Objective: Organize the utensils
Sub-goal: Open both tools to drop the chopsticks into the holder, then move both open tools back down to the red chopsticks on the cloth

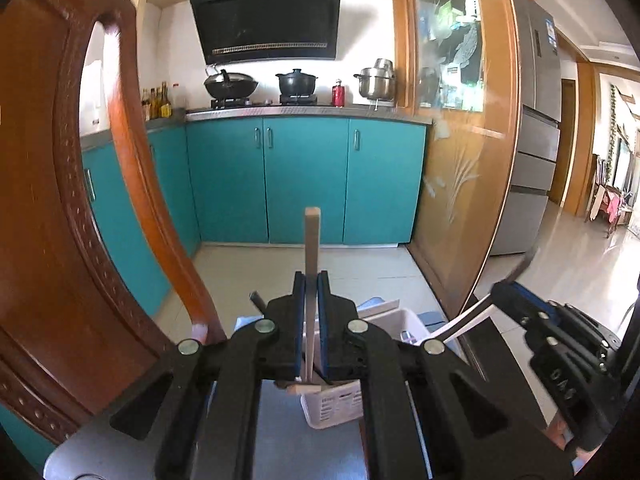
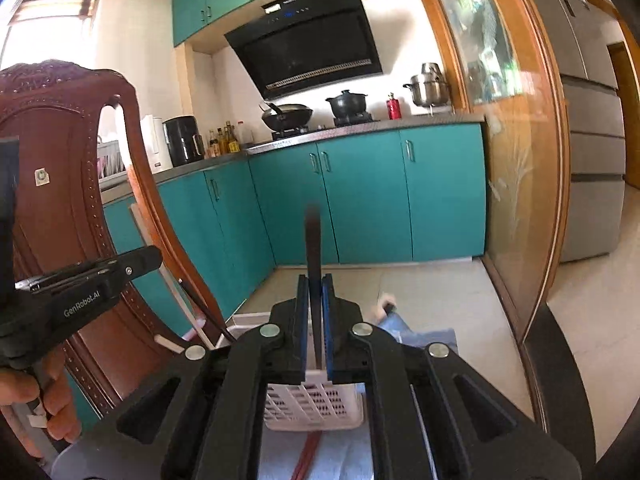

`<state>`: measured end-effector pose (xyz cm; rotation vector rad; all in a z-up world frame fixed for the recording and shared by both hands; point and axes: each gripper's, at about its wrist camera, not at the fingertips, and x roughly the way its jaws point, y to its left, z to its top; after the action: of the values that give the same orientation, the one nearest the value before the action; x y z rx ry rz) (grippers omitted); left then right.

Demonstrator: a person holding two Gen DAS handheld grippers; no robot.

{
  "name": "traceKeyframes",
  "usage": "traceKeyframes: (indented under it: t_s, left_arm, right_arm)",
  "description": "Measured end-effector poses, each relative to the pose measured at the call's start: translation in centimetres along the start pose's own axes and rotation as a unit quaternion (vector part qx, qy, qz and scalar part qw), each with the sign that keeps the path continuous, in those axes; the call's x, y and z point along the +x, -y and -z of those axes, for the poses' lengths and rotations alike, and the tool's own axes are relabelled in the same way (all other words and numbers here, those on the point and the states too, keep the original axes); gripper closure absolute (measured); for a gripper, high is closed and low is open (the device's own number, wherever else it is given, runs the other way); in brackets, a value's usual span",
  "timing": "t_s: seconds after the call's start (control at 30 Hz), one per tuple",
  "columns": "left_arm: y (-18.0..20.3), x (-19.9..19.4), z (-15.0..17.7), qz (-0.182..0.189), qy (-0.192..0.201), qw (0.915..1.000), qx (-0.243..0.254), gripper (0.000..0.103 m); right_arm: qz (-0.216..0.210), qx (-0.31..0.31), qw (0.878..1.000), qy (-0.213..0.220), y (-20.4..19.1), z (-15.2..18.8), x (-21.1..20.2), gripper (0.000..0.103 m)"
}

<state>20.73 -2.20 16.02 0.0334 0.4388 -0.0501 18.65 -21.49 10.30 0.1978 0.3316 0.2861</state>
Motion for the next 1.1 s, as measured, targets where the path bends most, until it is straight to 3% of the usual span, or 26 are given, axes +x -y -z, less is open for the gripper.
traceKeyframes:
  t_s: [0.1,0.2,0.33,0.4,0.5,0.53,0.63,0.77,0.8,0.9,1.1]
  left_arm:
    - [-0.1,-0.7,0.5,0.003,0.008,1.0,-0.001,0.081]
    - [0.0,-3.1,1.7,0.009,0.032,0.9995,0.0,0.068]
    - [0.9,-7.2,4.7,0.049,0.042,0.9979,0.009,0.067]
    - [2.0,-7.8,7.8,0.065,0.008,0.9977,0.018,0.067]
    - [3.5,-4.6,13.2,0.089,-0.099,0.9909,0.018,0.067]
    - [3.8,-2.6,15.9,0.097,-0.153,0.9834,0.003,0.071]
    - [4.5,0.8,20.9,0.112,-0.246,0.9621,-0.034,0.072]
    - [5.6,3.3,23.6,0.086,-0.293,0.9521,-0.023,0.072]
    - [5.8,3.4,23.9,0.08,-0.29,0.9534,-0.02,0.073]
    - [6.3,3.6,24.1,0.057,-0.287,0.9562,-0.006,0.091]
    - [5.5,2.5,23.1,0.085,-0.281,0.9535,-0.066,0.091]
  right_arm:
    - [-0.009,0.021,1.0,0.008,1.1,0.4,-1.5,0.083]
    - [-0.015,0.043,0.998,0.048,2.8,1.2,-4.6,0.073]
    - [0.009,0.086,0.991,0.102,6.0,3.2,-8.5,0.063]
    - [0.026,0.106,0.989,0.102,7.7,4.3,-9.0,0.063]
    - [0.048,0.13,0.988,0.065,10.2,5.9,-7.7,0.062]
    - [0.058,0.136,0.988,0.047,10.8,6.5,-7.0,0.062]
    - [0.058,0.174,0.983,-0.03,12.4,7.9,-4.2,0.062]
    - [0.034,0.214,0.974,-0.074,13.1,8.9,-2.7,0.062]
    - [0.033,0.212,0.974,-0.079,13.0,8.9,-2.5,0.062]
    - [0.029,0.196,0.976,-0.093,12.2,8.9,-1.8,0.062]
    - [0.014,0.179,0.976,-0.121,10.6,9.5,-0.7,0.062]
